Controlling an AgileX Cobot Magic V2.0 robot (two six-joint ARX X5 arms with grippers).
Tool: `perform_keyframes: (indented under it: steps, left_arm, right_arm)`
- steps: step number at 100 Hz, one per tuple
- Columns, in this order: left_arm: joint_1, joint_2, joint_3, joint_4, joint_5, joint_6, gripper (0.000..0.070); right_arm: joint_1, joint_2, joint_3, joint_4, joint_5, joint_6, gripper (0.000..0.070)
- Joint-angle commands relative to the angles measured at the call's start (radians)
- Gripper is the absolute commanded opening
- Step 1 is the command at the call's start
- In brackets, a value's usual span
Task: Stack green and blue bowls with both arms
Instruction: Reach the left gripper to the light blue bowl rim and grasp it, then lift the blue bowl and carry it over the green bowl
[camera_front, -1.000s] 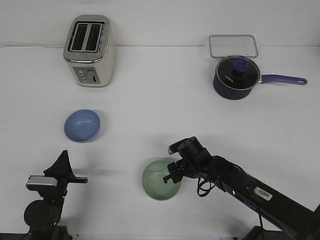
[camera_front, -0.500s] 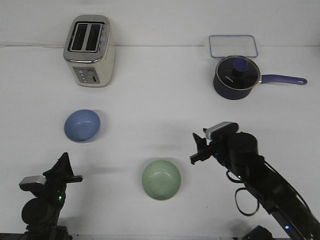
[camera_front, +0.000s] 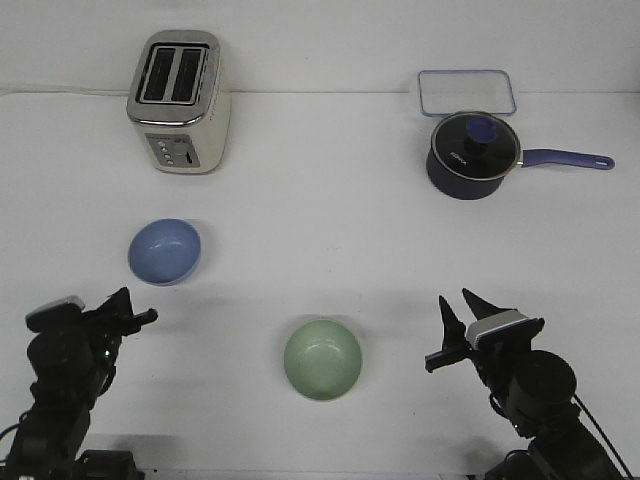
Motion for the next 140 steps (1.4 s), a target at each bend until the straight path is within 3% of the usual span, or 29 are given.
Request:
perform_keyframes:
  steps: [1,9,14,43,58,73,78,86,96,120,140]
  left_arm:
    - [0.013,0.119,0.067,-0.019,-0.001,0.064,0.0189]
    - [0.033,0.228,0.135,-0.044,-0.001,0.064,0.0482]
    - [0.047,0.287,0.17,-0.049,0.0,0.065,0.059]
    - [0.122,0.555,0.278,-0.024,0.063,0.07,0.0583]
    - [0.148,0.682,0.279,0.032,0.137,0.068,0.0582]
    - [0.154,0.782,0.279,0.06,0.137,0.068,0.0576]
    - [0.155,0.804,0.279,0.066,0.137,0.068,0.0554]
    - [0.155,0.83,0.279,0.076,0.137,0.071,0.0383]
    - [0.155,0.832,0.279,0.093,0.137,0.083,0.0]
    - [0.155,0.809,0.287,0.108,0.189,0.1,0.0013]
    - [0.119,0.688,0.315,0.087,0.346,0.117,0.0013]
  right_arm:
    - [0.005,-0.008,0.0,0.006,0.001,0.024,0.026]
    - [0.005,-0.009,-0.002,-0.009,0.001,0.019,0.026]
    - [0.005,-0.009,-0.002,-0.011,0.001,0.014,0.026]
    - [0.005,-0.008,-0.002,-0.012,-0.001,-0.017,0.026]
    - [0.005,-0.008,-0.002,-0.012,-0.001,-0.017,0.026]
    - [0.005,-0.008,-0.002,-0.012,0.0,-0.017,0.026]
    - [0.005,-0.008,-0.002,-0.012,-0.001,-0.017,0.026]
    - [0.005,-0.008,-0.002,-0.012,-0.001,-0.017,0.026]
    - [0.005,-0.008,-0.002,-0.013,0.0,-0.017,0.026]
    - [0.005,-0.008,-0.002,-0.013,0.0,-0.017,0.026]
    - [0.005,-0.008,-0.002,-0.012,0.0,-0.016,0.026]
